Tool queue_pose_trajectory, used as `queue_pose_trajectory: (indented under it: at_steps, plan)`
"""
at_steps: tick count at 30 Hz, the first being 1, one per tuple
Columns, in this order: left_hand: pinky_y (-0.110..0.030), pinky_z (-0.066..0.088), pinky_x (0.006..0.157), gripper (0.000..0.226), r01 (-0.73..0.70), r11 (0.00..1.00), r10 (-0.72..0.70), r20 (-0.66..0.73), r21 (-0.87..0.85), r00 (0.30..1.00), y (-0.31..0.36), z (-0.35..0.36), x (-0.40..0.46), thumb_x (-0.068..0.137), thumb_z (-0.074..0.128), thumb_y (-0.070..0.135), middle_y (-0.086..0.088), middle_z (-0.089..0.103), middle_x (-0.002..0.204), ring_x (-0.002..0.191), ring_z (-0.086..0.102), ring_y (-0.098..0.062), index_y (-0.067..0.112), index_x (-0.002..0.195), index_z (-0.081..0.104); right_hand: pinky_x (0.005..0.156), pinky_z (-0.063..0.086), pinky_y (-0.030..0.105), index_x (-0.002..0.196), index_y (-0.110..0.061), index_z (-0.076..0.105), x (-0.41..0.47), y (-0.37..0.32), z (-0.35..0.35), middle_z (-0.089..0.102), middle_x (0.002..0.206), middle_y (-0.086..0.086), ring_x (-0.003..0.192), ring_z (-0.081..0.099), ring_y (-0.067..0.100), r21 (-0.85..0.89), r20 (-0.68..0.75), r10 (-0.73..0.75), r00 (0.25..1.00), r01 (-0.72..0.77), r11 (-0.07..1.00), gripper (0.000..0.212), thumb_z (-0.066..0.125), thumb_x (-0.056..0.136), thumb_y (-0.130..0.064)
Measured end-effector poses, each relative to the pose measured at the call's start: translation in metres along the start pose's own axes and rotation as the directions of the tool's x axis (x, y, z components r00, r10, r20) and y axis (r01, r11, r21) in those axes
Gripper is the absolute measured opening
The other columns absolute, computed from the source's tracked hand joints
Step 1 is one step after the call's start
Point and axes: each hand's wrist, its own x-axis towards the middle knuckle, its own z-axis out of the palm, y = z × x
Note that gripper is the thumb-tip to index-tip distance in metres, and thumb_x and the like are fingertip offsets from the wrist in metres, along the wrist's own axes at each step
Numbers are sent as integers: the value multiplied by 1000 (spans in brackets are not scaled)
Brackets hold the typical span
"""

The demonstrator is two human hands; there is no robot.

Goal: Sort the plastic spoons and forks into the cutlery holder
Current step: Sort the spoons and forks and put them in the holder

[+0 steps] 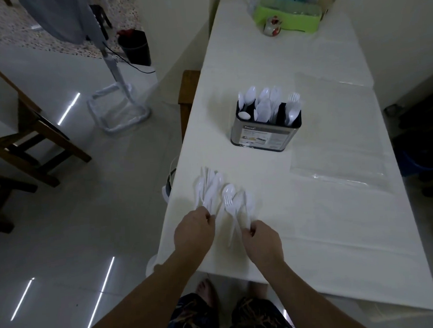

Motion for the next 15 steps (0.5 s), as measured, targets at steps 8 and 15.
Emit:
queue_pose_trajectory:
  at_steps: [8,15]
  plan:
    - [-23,43,61,23,5,1000,-5,10,17,1000,2,-1,1,98,46,38,6,61,81,70,57,-10,20,95,61,70,54,36,91,-16,59,3,-12,12,66,87,3,83,64,25,-136,58,-67,996,75,988,23,51,88,-37]
    - [-23,46,63,27,15,974,5,88,-225,996,7,-6,0,97,49,42,8,61,75,68,58,-8,20,91,62,59,44,30,70,-18,46,0,-15,5,55,67,-1,63,54,17,49,66,-82,994,79,996,25,54,90,-31]
